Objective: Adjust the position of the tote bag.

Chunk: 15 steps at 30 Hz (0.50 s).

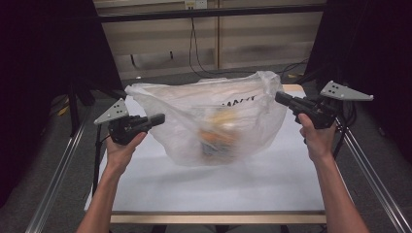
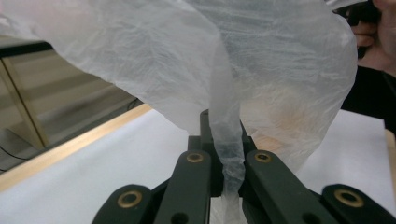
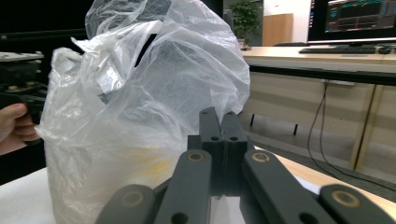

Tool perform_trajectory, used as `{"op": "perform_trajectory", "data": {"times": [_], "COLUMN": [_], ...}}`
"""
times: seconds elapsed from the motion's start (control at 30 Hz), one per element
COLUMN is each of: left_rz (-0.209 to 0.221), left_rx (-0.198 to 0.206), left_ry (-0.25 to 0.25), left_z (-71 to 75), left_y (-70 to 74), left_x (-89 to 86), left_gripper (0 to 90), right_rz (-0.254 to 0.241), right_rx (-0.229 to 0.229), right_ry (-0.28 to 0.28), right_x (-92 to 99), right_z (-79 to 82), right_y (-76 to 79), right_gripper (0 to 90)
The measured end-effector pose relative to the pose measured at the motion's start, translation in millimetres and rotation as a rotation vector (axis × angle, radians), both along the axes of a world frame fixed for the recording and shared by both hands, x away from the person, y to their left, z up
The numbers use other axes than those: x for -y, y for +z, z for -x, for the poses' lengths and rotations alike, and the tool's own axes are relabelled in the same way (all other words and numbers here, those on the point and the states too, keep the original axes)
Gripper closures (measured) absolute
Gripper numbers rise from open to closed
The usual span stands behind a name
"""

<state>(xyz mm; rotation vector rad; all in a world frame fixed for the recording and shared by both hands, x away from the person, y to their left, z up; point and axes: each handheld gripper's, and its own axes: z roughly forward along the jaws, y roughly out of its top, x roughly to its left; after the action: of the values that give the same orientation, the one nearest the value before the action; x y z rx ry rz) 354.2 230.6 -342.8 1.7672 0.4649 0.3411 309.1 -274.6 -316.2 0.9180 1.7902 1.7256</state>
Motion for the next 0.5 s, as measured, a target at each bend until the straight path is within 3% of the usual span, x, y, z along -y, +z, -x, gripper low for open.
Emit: {"op": "perform_trajectory", "data": {"times": [0.03,0.1,0.23,0.3,0.43,0.5], "left_rz": [-0.024,-0.046,-0.055,-0.071,-0.077,-0.090], "left_rx": [0.027,0.031,-0.009,-0.037,-0.055,-0.055], "left_ry": [0.010,0.035,0.053,0.036,-0.013,-0.011], "left_z": [0.2,-0.5,-11.6,-16.4,-15.1,-13.4], "left_y": [1.8,1.6,-13.3,-23.7,-28.2,-28.7], "left_x": [-0.5,-1.9,-9.7,-12.1,-11.2,-9.9], "left_gripper": [90.0,90.0,90.0,90.0,90.0,90.0], "right_rz": [-0.008,0.009,0.006,0.008,0.012,0.017], "right_rx": [0.002,0.004,-0.023,-0.042,-0.071,-0.080], "right_ry": [-0.006,-0.034,-0.043,-0.046,-0.044,-0.044], "right_x": [1.2,2.9,6.9,10.2,16.0,16.4], "right_z": [0.1,-1.4,-7.9,-10.8,-14.8,-14.9], "right_y": [0.0,-1.7,-10.2,-15.1,-22.5,-23.4], "right_gripper": [90.0,90.0,90.0,90.0,90.0,90.0]}}
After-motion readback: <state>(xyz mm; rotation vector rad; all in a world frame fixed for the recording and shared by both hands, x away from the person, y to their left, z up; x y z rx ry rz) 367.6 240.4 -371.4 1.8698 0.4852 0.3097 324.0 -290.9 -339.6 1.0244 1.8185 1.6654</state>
